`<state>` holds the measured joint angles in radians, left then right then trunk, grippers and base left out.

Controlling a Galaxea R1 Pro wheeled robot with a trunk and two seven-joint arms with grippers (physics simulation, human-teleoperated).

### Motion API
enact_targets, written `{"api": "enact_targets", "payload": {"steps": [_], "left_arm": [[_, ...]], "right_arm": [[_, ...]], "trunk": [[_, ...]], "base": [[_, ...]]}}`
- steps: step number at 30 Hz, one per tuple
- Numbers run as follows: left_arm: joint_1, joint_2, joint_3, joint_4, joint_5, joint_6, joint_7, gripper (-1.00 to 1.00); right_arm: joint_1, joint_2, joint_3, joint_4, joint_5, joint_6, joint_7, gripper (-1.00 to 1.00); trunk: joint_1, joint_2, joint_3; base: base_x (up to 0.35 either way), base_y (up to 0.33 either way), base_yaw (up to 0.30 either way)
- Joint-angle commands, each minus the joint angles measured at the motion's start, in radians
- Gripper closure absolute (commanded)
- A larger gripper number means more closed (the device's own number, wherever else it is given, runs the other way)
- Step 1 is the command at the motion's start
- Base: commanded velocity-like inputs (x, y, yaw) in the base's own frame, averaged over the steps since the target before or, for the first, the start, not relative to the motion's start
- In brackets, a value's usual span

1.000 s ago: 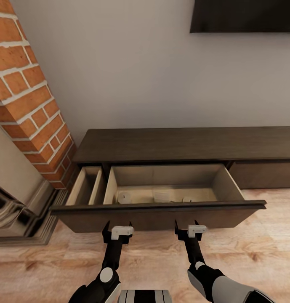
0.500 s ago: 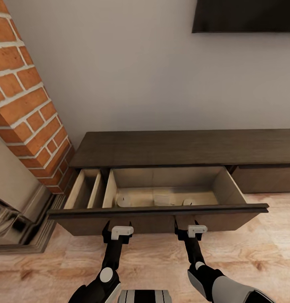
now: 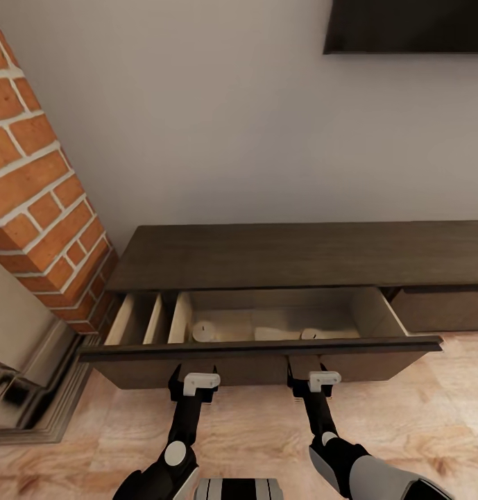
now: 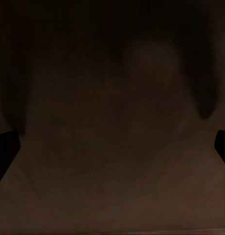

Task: Place each of the two pumpkins and all three candles from the living room inside a cabinet in the living room (use any cabinet), then make sure every cabinet is closed, and position the cauldron so it is next to a table in the living room.

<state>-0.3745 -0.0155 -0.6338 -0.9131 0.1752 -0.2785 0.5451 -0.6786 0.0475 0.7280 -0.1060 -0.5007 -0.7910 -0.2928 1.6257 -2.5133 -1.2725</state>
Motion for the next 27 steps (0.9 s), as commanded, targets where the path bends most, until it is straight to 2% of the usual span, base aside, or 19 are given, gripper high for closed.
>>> {"api": "enact_targets", "payload": {"steps": [1,27], "left_arm": [[-0.001,0.001,-0.004,0.000,0.010,-0.007,0.004,-1.00],[-0.001,0.002,-0.006,-0.008,0.010,-0.007,0.004,-1.00]], "right_arm": [[-0.001,0.000,0.000,0.001,-0.010,-0.004,-0.008,-1.00],[-0.001,0.000,0.000,0.001,-0.010,-0.004,-0.008,-1.00]], "trunk": [[0.000,0.000,-0.001],[0.000,0.000,-0.001]], "base": [[0.310,0.000,0.000],[0.295,0.000,0.000]]}}
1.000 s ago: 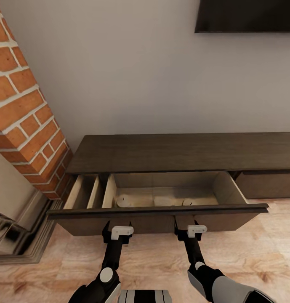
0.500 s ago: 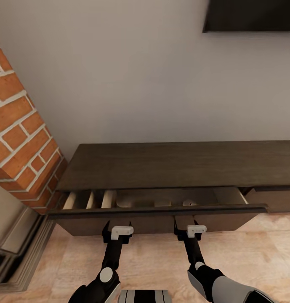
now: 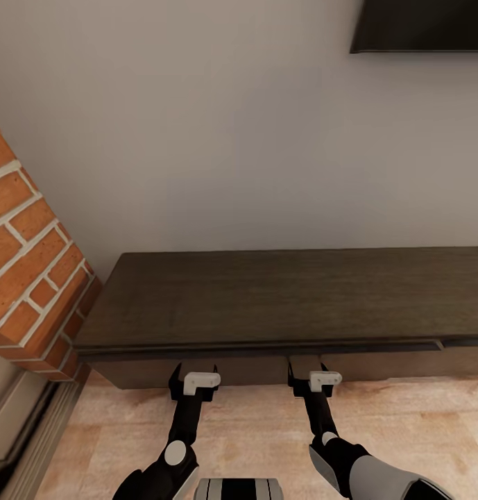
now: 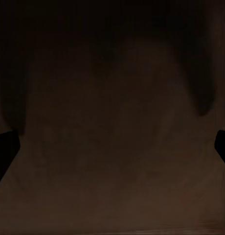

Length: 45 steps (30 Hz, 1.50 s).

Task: Place each of the two pumpkins and all three candles from the living room inside a cabinet in the living room (use any cabinet), then make sure every cabinet is closed, and position the cauldron so it is next to a table in the living room.

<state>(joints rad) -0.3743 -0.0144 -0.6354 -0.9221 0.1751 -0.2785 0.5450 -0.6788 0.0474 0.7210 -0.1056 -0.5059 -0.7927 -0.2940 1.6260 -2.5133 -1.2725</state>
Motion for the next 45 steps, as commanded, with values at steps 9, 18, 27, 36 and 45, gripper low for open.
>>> {"api": "enact_targets", "payload": {"steps": [9,18,27,36,45], "left_arm": [[-0.001,0.001,-0.008,0.000,0.010,-0.007,0.004,-1.00],[-0.001,0.001,-0.012,-0.001,0.009,-0.007,0.004,-1.00],[-0.001,0.001,-0.010,-0.001,0.009,-0.007,0.004,-1.00],[-0.001,0.002,-0.007,0.000,0.009,-0.007,0.004,-1.00],[-0.001,0.007,-0.005,0.000,0.011,-0.007,-0.001,-1.00]], "right_arm": [[-0.001,0.000,0.007,0.000,-0.005,-0.002,-0.006,-1.00],[-0.001,0.000,0.007,0.000,-0.004,-0.002,-0.006,-1.00],[-0.001,0.002,0.009,0.000,-0.004,-0.003,-0.007,-1.00],[-0.001,0.001,0.005,0.001,-0.005,0.003,-0.010,-1.00],[-0.001,0.002,0.005,0.001,-0.006,0.037,-0.018,-1.00]], "trunk": [[0.000,0.000,-0.001],[0.000,0.000,-0.001],[0.000,0.000,-0.001],[0.000,0.000,-0.001],[0.000,0.000,-0.001]], "base": [[0.019,0.000,0.000],[-0.241,0.000,0.000],[-0.344,0.000,0.000],[-0.346,0.000,0.000],[-0.346,0.000,0.000]]}}
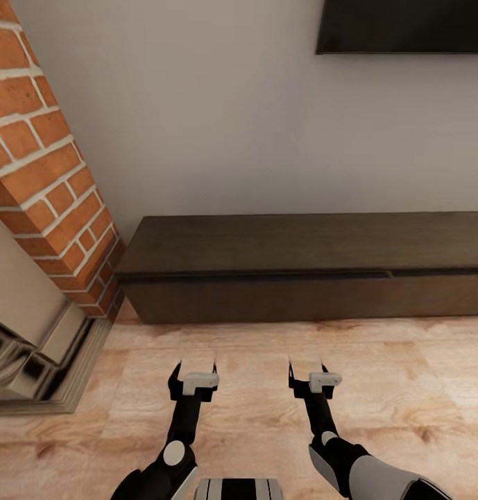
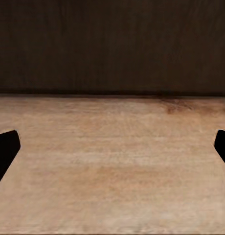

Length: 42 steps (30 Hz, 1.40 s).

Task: Place each of the two pumpkins and all three candles from the living room inside a cabinet in the living room (use any cabinet), then make sure every cabinet is closed, and position the cauldron so it is next to a table in the living room.

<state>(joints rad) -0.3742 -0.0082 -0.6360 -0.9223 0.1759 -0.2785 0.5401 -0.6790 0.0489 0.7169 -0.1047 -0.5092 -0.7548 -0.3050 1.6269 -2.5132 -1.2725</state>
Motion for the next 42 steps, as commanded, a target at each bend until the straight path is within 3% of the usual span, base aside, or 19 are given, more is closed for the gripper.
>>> {"api": "enact_targets", "payload": {"steps": [1,12,35,42], "left_arm": [[-0.001,0.002,-0.004,0.000,0.012,-0.007,0.001,-1.00],[-0.001,0.005,-0.005,0.000,0.013,-0.007,-0.003,-1.00],[-0.001,0.006,-0.010,0.011,0.013,0.015,-0.010,-1.00],[-0.004,0.005,0.027,-0.019,0.014,0.153,-0.009,-1.00]], "right_arm": [[-0.001,0.000,0.009,0.000,-0.003,0.006,-0.019,-1.00],[-0.001,0.000,0.012,-0.003,0.000,0.007,-0.058,-1.00],[-0.001,0.000,0.015,-0.003,0.000,0.019,-0.061,-1.00],[-0.001,-0.001,0.014,-0.001,0.001,0.021,-0.059,-1.00]], "trunk": [[-0.001,0.000,-0.001],[-0.001,0.000,-0.001],[-0.001,0.000,-0.001],[-0.001,0.000,-0.001]], "base": [[-0.346,0.000,0.000],[-0.274,0.000,0.000],[0.004,0.000,0.000],[0.000,0.000,0.000]]}}
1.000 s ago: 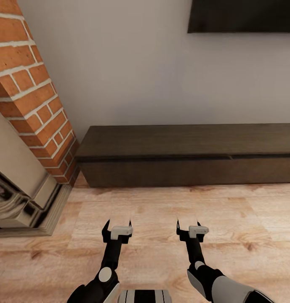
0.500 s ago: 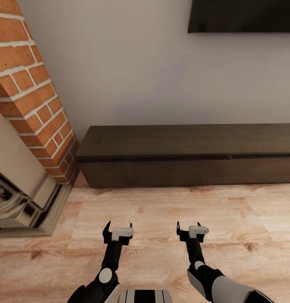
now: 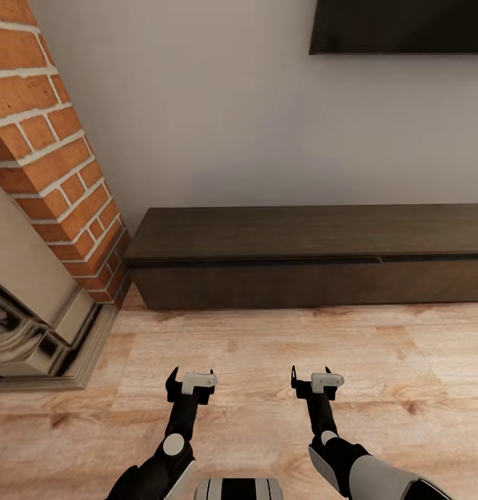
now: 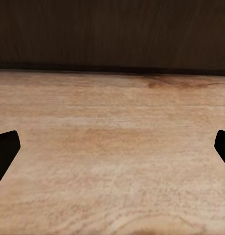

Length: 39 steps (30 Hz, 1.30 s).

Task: Place each of the two pumpkins and all three candles from the living room inside a cabinet in the living room (use any cabinet), then make sure every cabinet is closed, and position the cauldron so it is next to a table in the living room.

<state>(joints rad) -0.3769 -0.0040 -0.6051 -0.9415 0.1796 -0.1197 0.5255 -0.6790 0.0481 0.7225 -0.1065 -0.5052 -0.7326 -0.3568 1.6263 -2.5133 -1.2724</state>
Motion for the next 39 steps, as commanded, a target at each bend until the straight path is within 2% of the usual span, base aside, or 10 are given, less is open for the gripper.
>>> {"api": "enact_targets", "payload": {"steps": [1,6,10,13,21,25,31,34,35,39], "left_arm": [[-0.001,0.001,-0.002,-0.008,0.011,0.008,0.005,-1.00],[-0.002,0.005,0.020,-0.108,0.015,0.166,0.010,-1.00],[0.001,0.007,0.108,-0.178,0.016,0.280,0.011,-1.00],[0.006,0.008,0.148,-0.213,0.016,0.312,0.008,-1.00],[0.020,0.002,0.145,-0.236,-0.003,0.330,0.015,-1.00],[0.021,0.002,0.167,-0.239,0.001,0.364,0.016,-1.00],[0.021,0.002,0.211,-0.299,0.009,0.535,0.008,-1.00],[0.021,-0.001,0.238,-0.331,0.030,0.618,0.004,-1.00],[0.018,-0.005,0.252,-0.345,0.060,0.709,0.003,-1.00],[0.013,-0.012,0.257,-0.355,0.072,0.799,0.003,-1.00]], "right_arm": [[-0.001,0.000,0.008,0.000,-0.003,-0.001,-0.007,-1.00],[-0.001,0.001,0.008,0.000,-0.003,0.029,-0.007,-1.00],[-0.001,0.000,0.008,-0.003,-0.003,0.043,-0.007,-1.00],[-0.001,0.000,0.009,-0.004,-0.002,0.045,-0.006,-1.00],[-0.001,-0.001,0.009,-0.008,-0.001,0.046,-0.002,-1.00],[-0.001,0.000,0.009,-0.009,-0.001,0.047,-0.001,-1.00],[-0.001,0.000,0.009,-0.009,-0.001,0.047,-0.001,-1.00],[-0.001,0.001,0.009,-0.008,-0.001,0.047,-0.002,-1.00],[-0.001,0.001,0.009,-0.009,0.000,0.047,-0.001,-1.00],[-0.001,0.001,0.009,-0.010,-0.001,0.047,-0.001,-1.00]], "trunk": [[0.000,0.000,-0.001],[0.000,0.000,-0.001],[0.000,0.000,-0.001],[0.000,0.000,-0.001],[0.000,0.000,-0.001],[-0.002,0.001,0.015],[-0.005,0.002,0.038],[-0.006,0.003,0.050],[-0.006,0.003,0.053],[-0.008,0.004,0.069]], "base": [[0.000,0.000,0.000],[0.000,0.000,0.000],[0.000,0.000,0.000],[0.000,0.000,0.000],[0.000,0.000,0.000],[0.000,0.000,0.000],[0.000,0.000,0.000],[0.000,0.000,0.000],[0.000,0.000,0.000],[0.000,0.000,0.000]]}}
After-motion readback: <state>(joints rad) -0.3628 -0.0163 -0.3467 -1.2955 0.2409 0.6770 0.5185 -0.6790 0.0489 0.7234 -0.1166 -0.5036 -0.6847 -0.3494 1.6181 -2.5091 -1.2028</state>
